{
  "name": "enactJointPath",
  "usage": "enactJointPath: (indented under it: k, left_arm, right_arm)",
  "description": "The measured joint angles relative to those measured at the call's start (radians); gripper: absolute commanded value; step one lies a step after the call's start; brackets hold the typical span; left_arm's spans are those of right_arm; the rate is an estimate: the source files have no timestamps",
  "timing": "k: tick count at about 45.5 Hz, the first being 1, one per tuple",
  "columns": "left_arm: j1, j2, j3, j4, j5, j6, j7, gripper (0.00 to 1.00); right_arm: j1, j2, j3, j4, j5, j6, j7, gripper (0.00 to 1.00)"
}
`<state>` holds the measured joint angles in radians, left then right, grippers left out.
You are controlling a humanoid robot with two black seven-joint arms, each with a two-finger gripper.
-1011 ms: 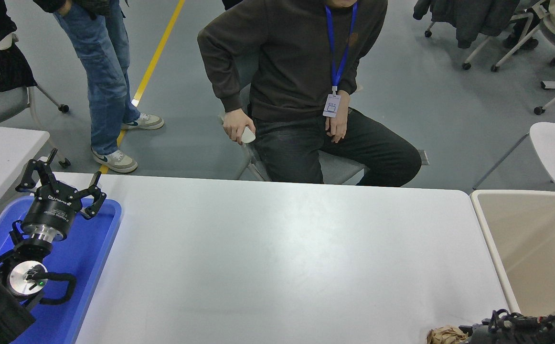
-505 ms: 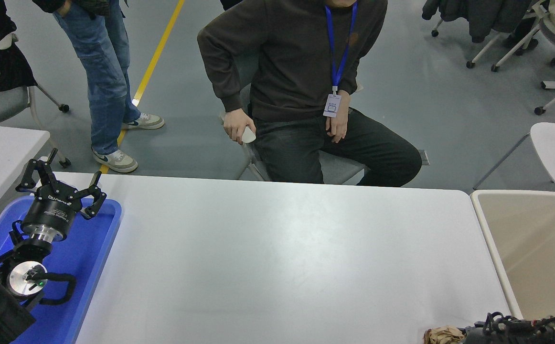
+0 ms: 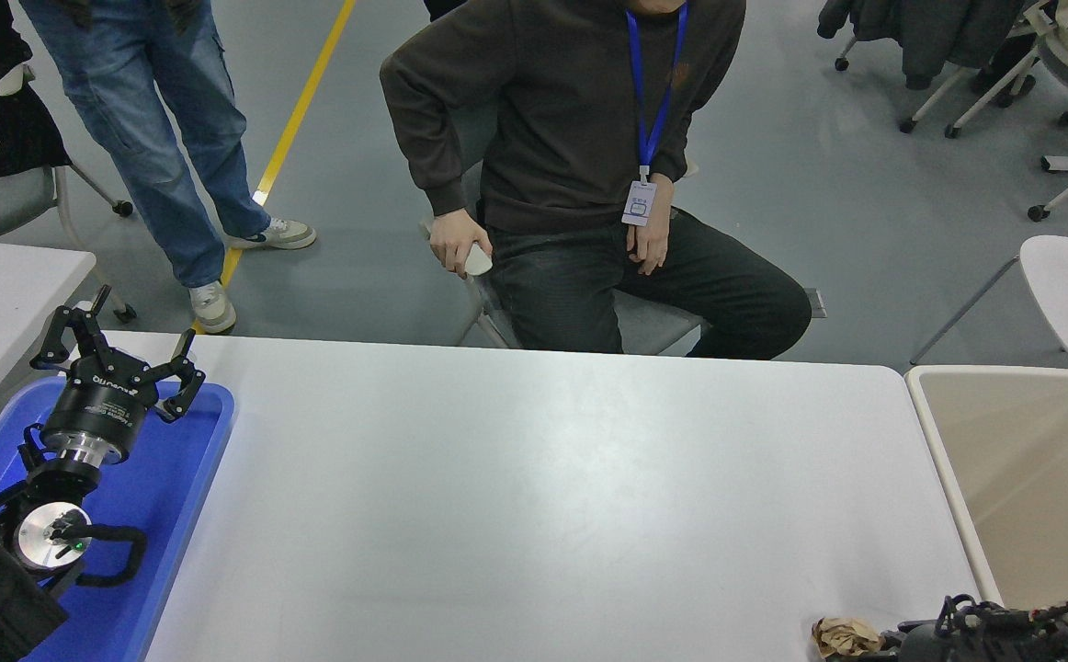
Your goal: Clean the table surface
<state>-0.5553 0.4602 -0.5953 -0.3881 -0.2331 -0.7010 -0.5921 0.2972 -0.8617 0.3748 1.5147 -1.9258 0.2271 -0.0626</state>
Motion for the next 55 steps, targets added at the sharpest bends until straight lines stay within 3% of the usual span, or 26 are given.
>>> enactJointPath:
  k: [31, 55]
  left_arm:
    - [0.000, 0.000, 0.000, 0.000, 0.000, 0.000, 0.000, 1.00]
    - [0.000, 0.000, 0.000, 0.000, 0.000, 0.000, 0.000, 1.00]
  right_arm:
    - [0.113, -0.200, 0.013, 0.214, 0.319, 0.016, 0.037, 0.00]
    - [0.224, -0.170, 0.177, 0.230, 0.737, 0.155, 0.171, 0.00]
